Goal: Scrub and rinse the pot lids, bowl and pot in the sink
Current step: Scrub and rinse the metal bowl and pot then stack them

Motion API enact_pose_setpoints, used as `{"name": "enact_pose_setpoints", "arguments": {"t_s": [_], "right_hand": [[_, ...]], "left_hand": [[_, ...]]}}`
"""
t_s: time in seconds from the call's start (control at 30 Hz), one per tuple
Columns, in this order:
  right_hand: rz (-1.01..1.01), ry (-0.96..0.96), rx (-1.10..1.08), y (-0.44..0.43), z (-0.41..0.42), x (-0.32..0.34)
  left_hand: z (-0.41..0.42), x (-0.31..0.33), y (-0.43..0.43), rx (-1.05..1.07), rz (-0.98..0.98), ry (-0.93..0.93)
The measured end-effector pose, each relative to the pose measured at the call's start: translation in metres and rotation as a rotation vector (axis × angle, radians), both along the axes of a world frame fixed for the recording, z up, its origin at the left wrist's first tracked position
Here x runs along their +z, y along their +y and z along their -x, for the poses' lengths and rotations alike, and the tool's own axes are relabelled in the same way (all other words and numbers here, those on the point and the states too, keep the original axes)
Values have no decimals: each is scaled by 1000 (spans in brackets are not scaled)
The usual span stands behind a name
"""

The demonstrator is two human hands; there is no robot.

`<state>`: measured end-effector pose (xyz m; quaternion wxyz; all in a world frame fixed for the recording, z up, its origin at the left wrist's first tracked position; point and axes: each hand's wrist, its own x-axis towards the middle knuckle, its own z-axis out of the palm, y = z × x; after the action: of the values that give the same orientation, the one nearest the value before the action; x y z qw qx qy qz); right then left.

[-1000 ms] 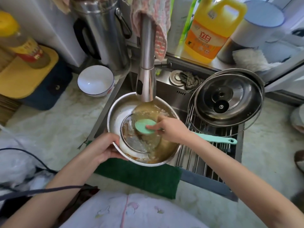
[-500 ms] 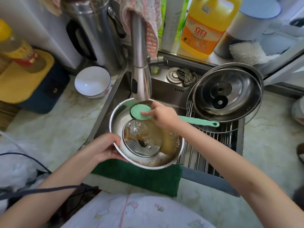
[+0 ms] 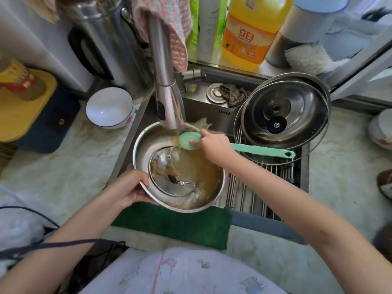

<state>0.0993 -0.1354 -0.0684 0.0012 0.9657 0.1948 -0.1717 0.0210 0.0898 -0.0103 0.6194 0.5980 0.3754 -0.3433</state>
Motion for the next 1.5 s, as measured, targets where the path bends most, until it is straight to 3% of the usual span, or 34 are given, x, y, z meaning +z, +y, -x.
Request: {"name": "enact_pose_setpoints", "arguments": {"t_s": [0.2, 0.33, 0.4, 0.53, 0.67, 0.8, 1.03, 1.2, 1.3, 1.37, 1.43, 1.5], "right_hand": [[104, 199, 8, -34, 23, 5], [-89, 207, -166, -46, 47, -1], [-177, 165, -337, -49, 58, -7], [-421, 266, -723, -50, 65, -18], [-577, 258, -781, -44, 59, -23], [-535, 142, -876, -40, 45, -30], [-369, 31, -756, -41, 36, -40], [-479, -85, -743, -45, 43, -39], [-534, -69, -735, -42, 46, -29], [-558, -57, -722, -36, 48, -16], [-477, -97, -710, -28, 53, -4], [-273, -150, -660, -23, 62, 6]], "left_hand": [[-14, -3, -8, 43, -52, -140], [-19, 3, -24, -2, -127, -258], [-23, 4, -30, -49, -185, -302], [-30, 5, -36, -138, -260, -352], [-38, 7, -39, -168, -288, -335], [-40, 3, -42, -255, -308, -431], [-32, -5, -40, -555, -495, -705], [-24, -12, -22, -634, -564, -820], [-19, -7, -21, -554, -514, -857], [-15, -8, -23, -452, -429, -785], [-12, -15, -22, -308, -285, -659], [-6, -23, -20, -188, -188, -542]]}}
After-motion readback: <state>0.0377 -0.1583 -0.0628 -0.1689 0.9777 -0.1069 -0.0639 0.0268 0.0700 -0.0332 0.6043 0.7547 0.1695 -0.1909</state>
